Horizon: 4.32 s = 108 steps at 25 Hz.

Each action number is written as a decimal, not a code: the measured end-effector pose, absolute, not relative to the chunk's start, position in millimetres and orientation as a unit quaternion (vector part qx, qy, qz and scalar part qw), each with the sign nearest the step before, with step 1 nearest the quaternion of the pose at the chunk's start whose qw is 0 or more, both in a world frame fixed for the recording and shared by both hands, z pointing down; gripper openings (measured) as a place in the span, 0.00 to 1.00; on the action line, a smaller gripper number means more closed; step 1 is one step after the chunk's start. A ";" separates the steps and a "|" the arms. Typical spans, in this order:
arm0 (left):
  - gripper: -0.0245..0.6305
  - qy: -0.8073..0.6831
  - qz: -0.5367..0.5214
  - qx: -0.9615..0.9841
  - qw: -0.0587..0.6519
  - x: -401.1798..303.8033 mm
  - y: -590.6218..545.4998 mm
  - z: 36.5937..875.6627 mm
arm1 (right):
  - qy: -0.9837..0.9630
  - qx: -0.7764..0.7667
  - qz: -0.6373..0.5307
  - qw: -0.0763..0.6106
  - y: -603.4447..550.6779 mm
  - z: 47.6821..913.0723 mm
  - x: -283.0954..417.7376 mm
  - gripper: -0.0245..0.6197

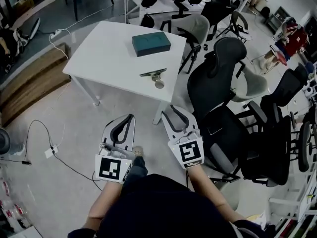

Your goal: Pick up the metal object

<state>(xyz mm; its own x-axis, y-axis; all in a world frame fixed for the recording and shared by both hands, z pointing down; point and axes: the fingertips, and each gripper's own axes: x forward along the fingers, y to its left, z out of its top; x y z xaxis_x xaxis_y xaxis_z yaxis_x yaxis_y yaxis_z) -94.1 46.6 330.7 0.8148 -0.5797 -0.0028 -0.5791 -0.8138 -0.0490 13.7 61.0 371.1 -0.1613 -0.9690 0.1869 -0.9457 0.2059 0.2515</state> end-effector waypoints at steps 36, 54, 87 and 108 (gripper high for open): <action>0.08 0.279 -0.050 -0.958 -0.033 9.4 -194.4 389.3 | -0.740 0.498 -0.070 0.447 -176.5 529.0 110.2 0.26; 0.08 0.349 -0.088 -0.930 -0.071 48.5 -260.6 424.9 | -0.765 0.306 -0.085 0.561 -213.7 624.3 122.1 0.26; 0.08 0.287 -0.092 -0.950 -0.080 41.6 -311.3 418.6 | -0.707 0.328 -0.128 0.613 -248.7 616.9 131.7 0.08; 0.08 0.239 -0.033 -0.970 -0.032 70.5 -316.5 365.0 | -0.667 0.637 -0.182 0.341 -283.7 366.1 156.8 0.08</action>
